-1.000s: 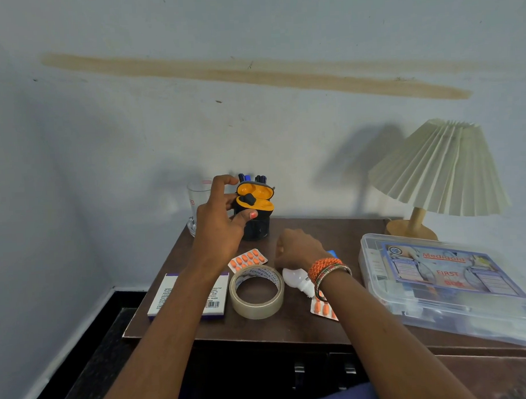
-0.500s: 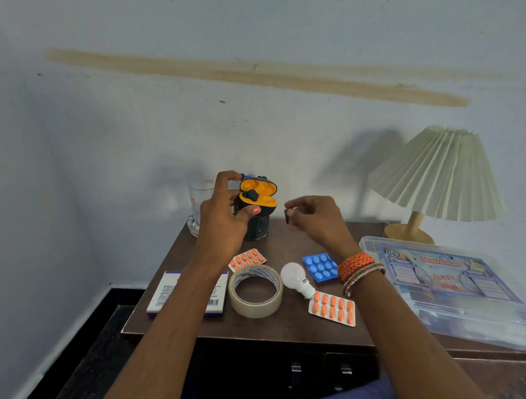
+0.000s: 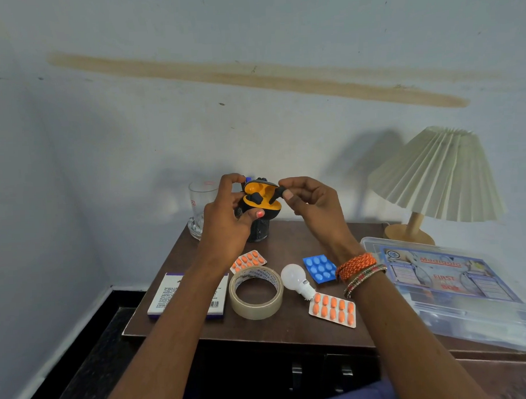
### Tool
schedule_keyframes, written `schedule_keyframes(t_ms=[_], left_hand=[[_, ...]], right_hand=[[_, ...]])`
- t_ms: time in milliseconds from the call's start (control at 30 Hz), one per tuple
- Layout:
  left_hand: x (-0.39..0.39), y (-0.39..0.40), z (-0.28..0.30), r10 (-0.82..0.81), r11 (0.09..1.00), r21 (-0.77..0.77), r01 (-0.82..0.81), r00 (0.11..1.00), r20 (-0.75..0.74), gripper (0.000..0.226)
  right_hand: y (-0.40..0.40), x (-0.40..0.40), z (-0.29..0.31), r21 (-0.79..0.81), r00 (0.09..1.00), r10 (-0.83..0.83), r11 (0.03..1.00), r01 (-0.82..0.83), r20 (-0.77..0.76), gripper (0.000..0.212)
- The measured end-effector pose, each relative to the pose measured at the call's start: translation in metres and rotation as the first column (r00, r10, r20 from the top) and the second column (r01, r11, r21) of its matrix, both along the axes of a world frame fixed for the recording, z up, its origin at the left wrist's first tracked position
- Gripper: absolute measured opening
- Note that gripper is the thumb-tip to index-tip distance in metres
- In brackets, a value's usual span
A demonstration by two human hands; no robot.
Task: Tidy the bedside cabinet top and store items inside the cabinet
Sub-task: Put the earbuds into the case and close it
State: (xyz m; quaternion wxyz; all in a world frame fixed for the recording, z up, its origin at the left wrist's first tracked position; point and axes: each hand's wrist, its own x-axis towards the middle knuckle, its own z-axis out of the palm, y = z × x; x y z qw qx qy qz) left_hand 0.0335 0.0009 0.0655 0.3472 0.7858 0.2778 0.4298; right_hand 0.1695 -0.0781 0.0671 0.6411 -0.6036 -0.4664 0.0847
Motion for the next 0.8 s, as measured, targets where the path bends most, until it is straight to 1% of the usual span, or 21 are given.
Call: schedule_keyframes(t_ms=[200,367,467,533,600,700,800], left_hand=[[0.0,-0.001,0.0,-0.009,1.0,-0.001,0.009,1.0,0.013,0.056],[0.0,-0.001,0.0,-0.005,1.0,-0.006,0.006,1.0,0.021,0.055],[0.0,-0.003,0.001,0.004,1.0,-0.013,-0.004,0.999,0.035,0.056],[0.001,-0.003,0.002,0.007,1.0,-0.017,-0.007,0.999,0.038,0.057],[0.001,-0.004,0.002,0.013,1.0,-0.029,-0.012,0.999,0.049,0.057],[0.001,-0.003,0.002,0.017,1.0,-0.023,-0.015,0.997,0.071,0.055],[0.001,-0.001,0.001,0.017,1.0,-0.022,-0.015,0.996,0.085,0.055]], right_hand=[[0.0,-0.003,-0.001,0.008,0.997,0.005,1.0,-0.006,0.074,0.009],[0.002,-0.004,-0.005,-0.007,0.985,-0.07,0.997,0.072,0.156,0.01],[0.002,-0.006,-0.007,-0.019,0.975,-0.12,0.992,0.126,0.187,0.015],[0.001,-0.007,-0.007,-0.026,0.972,-0.123,0.991,0.131,0.2,0.022],[-0.001,-0.007,-0.007,-0.025,0.956,-0.131,0.99,0.142,0.262,0.03],[-0.002,-0.009,-0.007,0.056,0.913,-0.179,0.984,0.17,0.366,0.043],[-0.001,-0.012,-0.008,0.073,0.891,-0.194,0.981,0.18,0.411,0.039]])
